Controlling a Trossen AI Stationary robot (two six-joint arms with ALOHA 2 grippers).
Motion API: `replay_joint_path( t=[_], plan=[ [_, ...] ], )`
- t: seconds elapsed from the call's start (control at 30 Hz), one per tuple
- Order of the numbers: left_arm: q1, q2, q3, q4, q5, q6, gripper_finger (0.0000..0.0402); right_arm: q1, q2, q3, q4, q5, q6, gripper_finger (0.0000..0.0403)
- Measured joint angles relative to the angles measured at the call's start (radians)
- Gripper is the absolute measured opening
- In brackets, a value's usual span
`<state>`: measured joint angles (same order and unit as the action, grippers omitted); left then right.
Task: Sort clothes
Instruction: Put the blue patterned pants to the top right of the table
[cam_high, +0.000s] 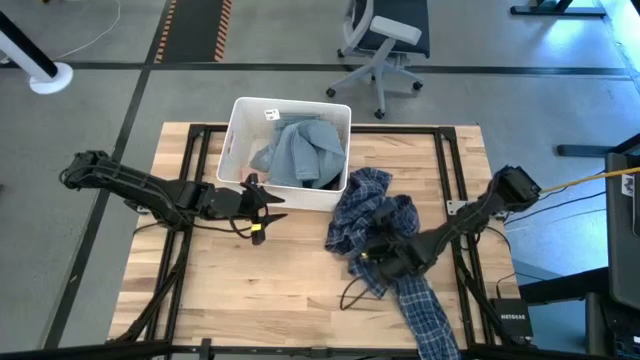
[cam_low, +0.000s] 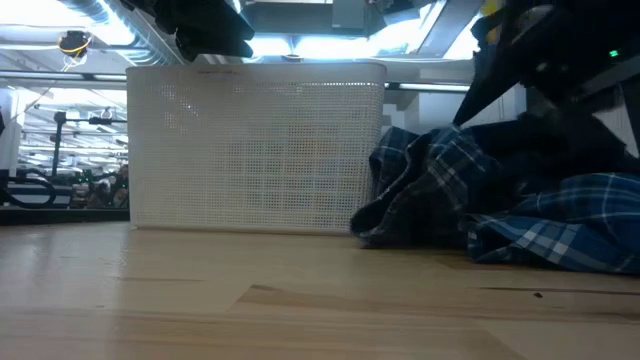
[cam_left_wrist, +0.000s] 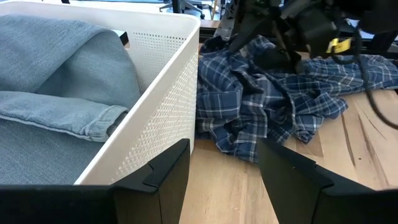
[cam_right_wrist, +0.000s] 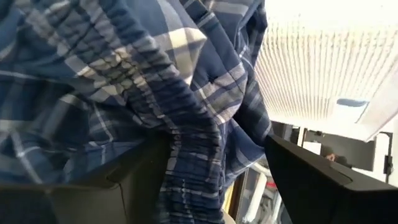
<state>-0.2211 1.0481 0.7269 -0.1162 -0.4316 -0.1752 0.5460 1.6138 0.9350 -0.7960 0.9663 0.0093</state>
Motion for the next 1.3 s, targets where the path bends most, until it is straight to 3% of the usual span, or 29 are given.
replay_joint_path(
  t=[0.27, 0.47, 0.67, 0.8, 0.93, 1.3],
  plan=[
    [0.000, 0.000, 0.000, -0.001, 0.000, 0.003, 0.0182, -0.090, -0.061, 0.001, -0.009, -0.036, -0.070, 0.0285],
    [0.000, 0.000, 0.000, -0.001, 0.000, 0.003, 0.0182, -0.189, -0.174, 0.001, -0.005, -0.157, -0.179, 0.0285],
    [0.000, 0.000, 0.000, 0.000, 0.000, 0.000, 0.0182, -0.356, -0.207, 0.002, 0.048, -0.404, -0.343, 0.0285],
    [0.000, 0.000, 0.000, -0.001, 0.000, 0.000, 0.0182, -0.445, -0.181, -0.010, 0.173, -0.598, -0.452, 0.0285],
    [0.000, 0.000, 0.000, -0.006, 0.000, 0.000, 0.0182, -0.496, -0.147, -0.027, 0.277, -0.709, -0.509, 0.0285],
    [0.000, 0.000, 0.000, -0.009, 0.000, 0.000, 0.0182, -0.522, 0.052, -0.034, 0.287, -0.756, -0.512, 0.0285]
  ],
)
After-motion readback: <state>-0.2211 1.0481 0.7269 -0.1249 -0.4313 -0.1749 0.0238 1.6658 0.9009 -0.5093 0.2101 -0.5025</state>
